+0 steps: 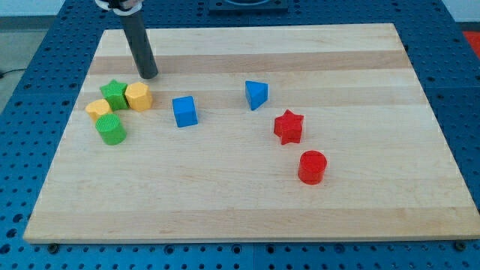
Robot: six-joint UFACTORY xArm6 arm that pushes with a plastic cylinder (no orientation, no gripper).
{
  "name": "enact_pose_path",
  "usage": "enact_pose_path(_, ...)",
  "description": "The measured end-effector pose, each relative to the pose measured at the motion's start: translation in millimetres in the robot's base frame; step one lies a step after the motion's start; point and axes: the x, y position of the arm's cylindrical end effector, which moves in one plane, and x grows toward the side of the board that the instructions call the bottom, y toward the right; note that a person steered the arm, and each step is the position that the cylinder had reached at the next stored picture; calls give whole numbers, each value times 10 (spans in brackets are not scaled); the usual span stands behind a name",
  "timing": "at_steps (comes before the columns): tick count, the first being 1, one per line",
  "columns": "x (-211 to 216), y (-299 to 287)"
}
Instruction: Make a diagonal line out of yellow blocks and the green star
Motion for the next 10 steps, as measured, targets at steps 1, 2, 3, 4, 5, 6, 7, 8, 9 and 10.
enact_pose_path(1,-8,-105)
enact_pose_path(2,-28,-224)
enact_pose_path(3,-51,-338)
enact_pose_path(4,-90,-400)
enact_pose_path(5,-105,-785)
enact_pose_path(6,3,-1074)
enact_pose_path(7,263,-784)
enact_pose_path(8,465,-667)
enact_pose_path(9,703,-597)
enact_pose_path(10,782,-381)
